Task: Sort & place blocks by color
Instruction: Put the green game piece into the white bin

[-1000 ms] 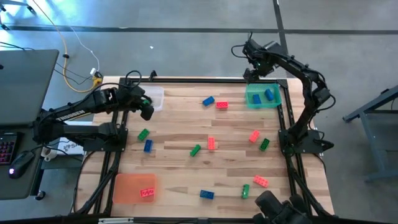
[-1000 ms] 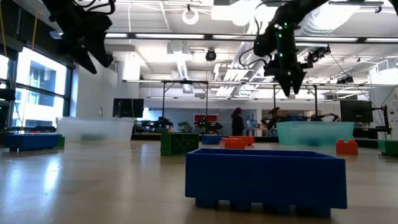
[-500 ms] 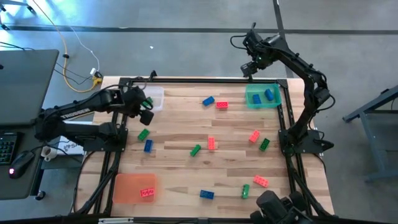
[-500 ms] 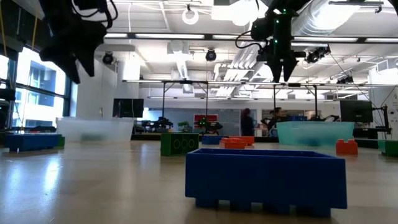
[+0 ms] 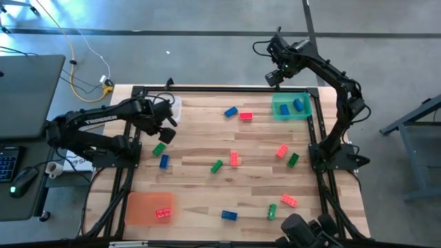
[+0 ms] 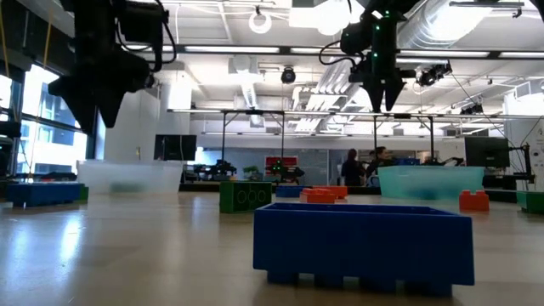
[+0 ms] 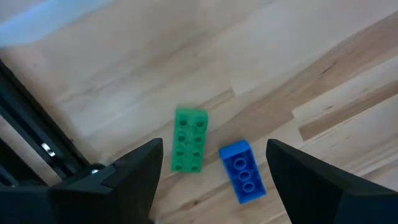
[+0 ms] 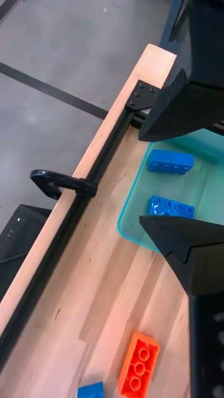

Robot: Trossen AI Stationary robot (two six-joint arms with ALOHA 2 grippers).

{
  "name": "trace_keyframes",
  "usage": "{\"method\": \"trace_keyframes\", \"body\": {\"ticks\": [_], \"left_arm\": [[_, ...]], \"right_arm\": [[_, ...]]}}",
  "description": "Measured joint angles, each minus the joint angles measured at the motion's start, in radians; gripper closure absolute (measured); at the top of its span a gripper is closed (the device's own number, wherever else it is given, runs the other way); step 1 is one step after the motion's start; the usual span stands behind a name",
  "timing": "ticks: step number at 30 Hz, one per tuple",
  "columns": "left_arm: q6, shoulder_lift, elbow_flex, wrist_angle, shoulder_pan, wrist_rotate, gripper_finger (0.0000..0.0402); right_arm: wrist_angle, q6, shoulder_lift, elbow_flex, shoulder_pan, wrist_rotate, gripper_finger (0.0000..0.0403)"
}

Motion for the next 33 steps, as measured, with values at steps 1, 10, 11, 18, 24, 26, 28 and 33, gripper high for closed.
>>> {"method": "trace_keyframes", "body": {"ticks": [1, 10, 11, 18, 24, 26, 28, 33], "left_arm": [[0.0, 0.019, 0.0, -0.004, 0.0, 0.006, 0.0126], [-0.014, 0.173, 0.0, -0.042, 0.0, 0.023, 0.0126], [-0.009, 0.189, 0.0, -0.042, 0.0, 0.03, 0.0126], [0.002, 0.29, 0.0, -0.041, 0.0, 0.034, 0.0126], [0.02, 0.371, 0.0, -0.041, 0.0, 0.037, 0.0126], [0.035, 0.396, 0.0, -0.041, 0.0, 0.037, 0.0126], [0.039, 0.421, 0.0, -0.039, 0.0, 0.037, 0.0126], [0.053, 0.461, 0.0, -0.017, 0.0, 0.049, 0.0126]], "right_arm": [[0.0, -0.001, 0.0, 0.0, 0.002, 0.0, 0.021], [0.0, -0.005, 0.0, 0.0, 0.007, 0.001, 0.021], [0.0, -0.004, 0.0, 0.0, 0.007, 0.001, 0.021], [0.001, -0.003, 0.0, 0.0, 0.007, 0.001, 0.021], [0.003, -0.004, 0.0, 0.0, 0.007, 0.002, 0.021], [0.005, -0.004, 0.0, 0.0, 0.007, 0.002, 0.021], [0.005, -0.005, 0.0, 0.0, 0.007, 0.002, 0.021], [0.005, -0.005, 0.0, 0.0, 0.007, 0.002, 0.021]]}}
